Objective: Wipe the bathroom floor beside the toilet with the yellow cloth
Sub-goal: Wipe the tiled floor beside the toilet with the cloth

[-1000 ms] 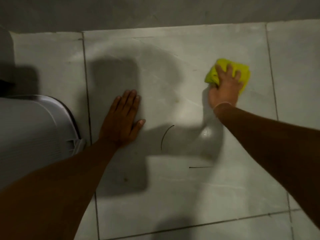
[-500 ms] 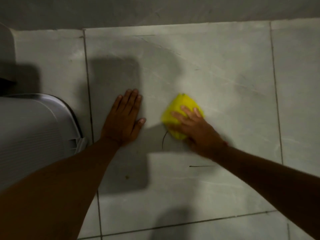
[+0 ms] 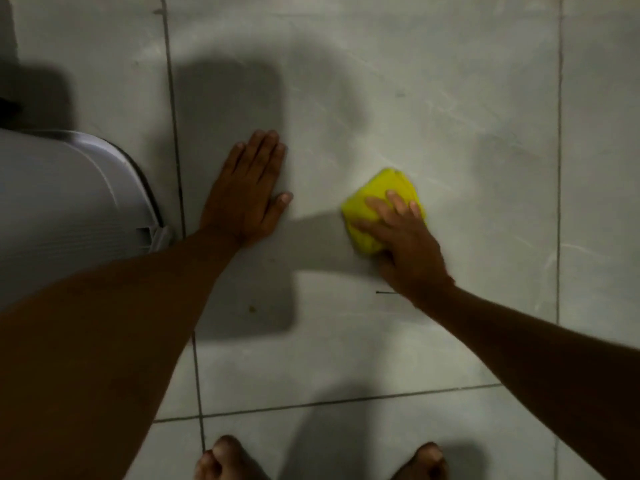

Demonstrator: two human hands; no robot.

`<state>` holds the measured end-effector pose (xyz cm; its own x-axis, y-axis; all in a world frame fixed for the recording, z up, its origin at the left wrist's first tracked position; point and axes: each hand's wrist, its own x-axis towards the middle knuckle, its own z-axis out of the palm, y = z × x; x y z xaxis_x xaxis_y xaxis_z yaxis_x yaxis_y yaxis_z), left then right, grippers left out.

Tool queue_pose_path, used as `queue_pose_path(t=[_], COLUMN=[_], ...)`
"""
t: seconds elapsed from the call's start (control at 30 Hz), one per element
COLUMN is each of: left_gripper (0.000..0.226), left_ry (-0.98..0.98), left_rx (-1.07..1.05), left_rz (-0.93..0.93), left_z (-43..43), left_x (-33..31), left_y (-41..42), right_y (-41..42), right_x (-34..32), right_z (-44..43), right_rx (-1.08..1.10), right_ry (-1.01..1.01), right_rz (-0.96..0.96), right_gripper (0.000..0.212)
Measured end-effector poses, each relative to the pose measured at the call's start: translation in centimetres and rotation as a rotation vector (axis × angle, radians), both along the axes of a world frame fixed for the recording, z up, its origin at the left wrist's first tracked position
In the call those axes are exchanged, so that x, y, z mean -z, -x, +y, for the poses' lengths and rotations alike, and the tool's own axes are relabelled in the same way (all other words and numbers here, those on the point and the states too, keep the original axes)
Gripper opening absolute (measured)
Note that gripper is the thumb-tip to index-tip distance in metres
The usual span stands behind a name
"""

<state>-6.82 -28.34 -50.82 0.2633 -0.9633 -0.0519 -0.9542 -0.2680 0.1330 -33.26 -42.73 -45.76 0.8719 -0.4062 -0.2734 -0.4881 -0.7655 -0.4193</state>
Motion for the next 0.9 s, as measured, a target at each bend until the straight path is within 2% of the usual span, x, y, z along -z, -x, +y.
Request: queue_pose_path(t=[0.07,0.1,0.2,0.23,0.3,0.37,0.43,0.47,0.5,0.6,0.63,0.67,0.8,0.83,0.9], left_gripper=[0.073,0.073,0.072,0.072,0.073,0.073,0.072,0.072,0.072,0.073,0.073,0.073,0.073,0.073,0.073], left_ry=[0.006,0.002,-0.008,-0.009,-0.01,-0.01,-0.019,-0.027,-0.029,-0.027,-0.032,-0.036,-0.04,-0.046,-0.042], left_rx=[0.0,-0.003,0.007,0.005,-0.004,0.002,0.006,0.006,0.004,0.005,0.004,0.001,0.0,0.0,0.002], left_rz=[-0.005,-0.003,0.022,0.026,0.02,0.014,0.024,0.032,0.034,0.043,0.048,0.045,0.045,0.048,0.037], left_z=[0.1,0.2,0.0,0.0,0.2,0.1,0.0,0.1,0.1,-0.1,0.0,0.1,0.1,0.2,0.0], left_x=[0.1,0.0,-0.2,-0.3,-0.3,-0.2,-0.3,-0.3,-0.4,-0.6,-0.5,-0.5,-0.5,-0.5,-0.6], left_y=[0.0,-0.1,0.1,0.0,0.0,0.1,0.0,0.0,0.0,0.1,0.1,0.1,0.0,0.2,0.4], right_y=[-3.4,-3.9,0.4,2.2,3.3,1.3,-1.9,-3.0,-3.4,0.2,1.8,2.7,-1.9,-3.4,-3.6], right_x=[0.1,0.3,0.4,0.2,0.6,0.5,0.1,-0.2,-0.4,-0.3,-0.1,0.2,0.0,-0.3,-0.4], right_z=[1.6,3.3,7.4,7.3,6.5,7.4,10.9,13.0,14.9,16.9,16.2,15.3,15.8,17.3,20.1], right_rx=[0.162,0.104,-0.387,-0.444,-0.339,-0.06,0.167,0.199,0.141,-0.311,-0.393,-0.377,0.05,0.057,-0.189], right_ry=[-0.017,-0.002,-0.006,-0.029,0.019,0.032,0.001,-0.025,-0.062,-0.12,-0.119,-0.113,-0.064,-0.082,-0.116], right_rz=[-0.012,-0.024,-0.015,-0.016,-0.025,0.013,0.056,0.053,0.028,-0.036,-0.055,-0.066,0.011,0.013,0.005], right_gripper=[0.064,0.064,0.065,0.065,0.067,0.068,0.068,0.069,0.068,0.061,0.061,0.062,0.062,0.06,0.06])
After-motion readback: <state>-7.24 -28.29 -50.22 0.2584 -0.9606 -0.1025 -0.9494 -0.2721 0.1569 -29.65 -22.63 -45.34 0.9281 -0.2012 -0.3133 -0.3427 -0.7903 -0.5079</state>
